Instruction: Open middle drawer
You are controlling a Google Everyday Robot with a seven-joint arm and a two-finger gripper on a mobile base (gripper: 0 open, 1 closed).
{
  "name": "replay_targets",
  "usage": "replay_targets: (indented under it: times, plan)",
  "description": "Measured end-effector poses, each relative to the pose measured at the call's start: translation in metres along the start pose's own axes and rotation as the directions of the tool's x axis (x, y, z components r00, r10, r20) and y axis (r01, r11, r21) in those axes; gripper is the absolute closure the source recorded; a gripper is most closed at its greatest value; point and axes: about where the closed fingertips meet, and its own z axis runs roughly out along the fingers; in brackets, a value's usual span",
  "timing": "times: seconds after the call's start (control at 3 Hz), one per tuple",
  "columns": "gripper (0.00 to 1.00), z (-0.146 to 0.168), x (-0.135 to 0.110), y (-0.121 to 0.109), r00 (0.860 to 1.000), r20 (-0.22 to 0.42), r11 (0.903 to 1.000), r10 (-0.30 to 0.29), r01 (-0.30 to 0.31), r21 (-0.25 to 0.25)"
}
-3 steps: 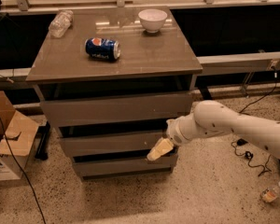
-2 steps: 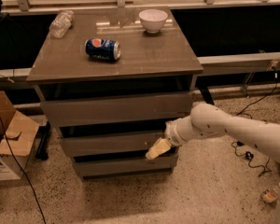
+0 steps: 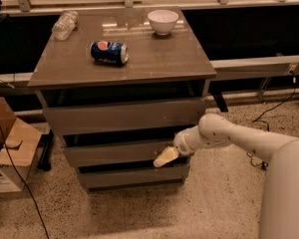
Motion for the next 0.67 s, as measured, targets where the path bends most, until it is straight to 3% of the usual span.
replay_targets:
  times: [0.67]
  plan:
    - [0.0,0.048,0.003,-0.04,0.999,-0.036,0.999,0.002,-0.003,-0.045]
